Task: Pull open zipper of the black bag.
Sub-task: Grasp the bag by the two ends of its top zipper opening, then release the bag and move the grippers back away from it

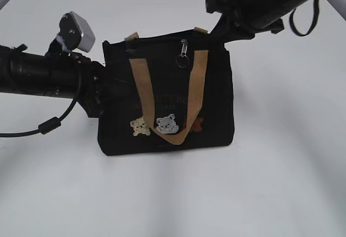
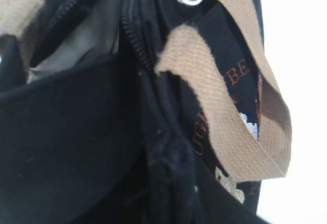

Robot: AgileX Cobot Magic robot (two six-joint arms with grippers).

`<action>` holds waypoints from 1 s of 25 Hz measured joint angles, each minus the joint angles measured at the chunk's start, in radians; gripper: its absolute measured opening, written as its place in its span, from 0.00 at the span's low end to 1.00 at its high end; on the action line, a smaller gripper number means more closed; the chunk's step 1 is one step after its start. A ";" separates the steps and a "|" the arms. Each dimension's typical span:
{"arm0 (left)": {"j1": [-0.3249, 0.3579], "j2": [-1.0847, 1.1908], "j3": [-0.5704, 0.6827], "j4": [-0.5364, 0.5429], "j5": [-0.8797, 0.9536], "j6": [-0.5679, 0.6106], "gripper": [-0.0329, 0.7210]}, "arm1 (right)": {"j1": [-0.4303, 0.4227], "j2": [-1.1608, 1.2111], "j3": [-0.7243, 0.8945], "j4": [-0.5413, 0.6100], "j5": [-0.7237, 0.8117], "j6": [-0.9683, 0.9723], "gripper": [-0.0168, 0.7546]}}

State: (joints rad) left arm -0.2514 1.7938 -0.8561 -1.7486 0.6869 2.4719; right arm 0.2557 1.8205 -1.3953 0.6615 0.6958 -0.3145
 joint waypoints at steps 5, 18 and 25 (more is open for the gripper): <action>0.000 0.000 0.000 0.000 0.000 -0.003 0.13 | -0.081 -0.060 0.000 -0.030 0.083 -0.010 0.02; 0.000 -0.218 0.000 0.702 -0.130 -1.448 0.42 | -0.099 -0.325 0.069 -0.248 0.435 0.017 0.50; 0.000 -0.575 0.003 1.152 -0.072 -1.971 0.38 | -0.099 -0.757 0.445 -0.425 0.445 0.080 0.51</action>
State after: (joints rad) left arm -0.2514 1.2191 -0.8535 -0.5962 0.6144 0.5013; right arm 0.1569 1.0636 -0.9505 0.2370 1.1410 -0.2342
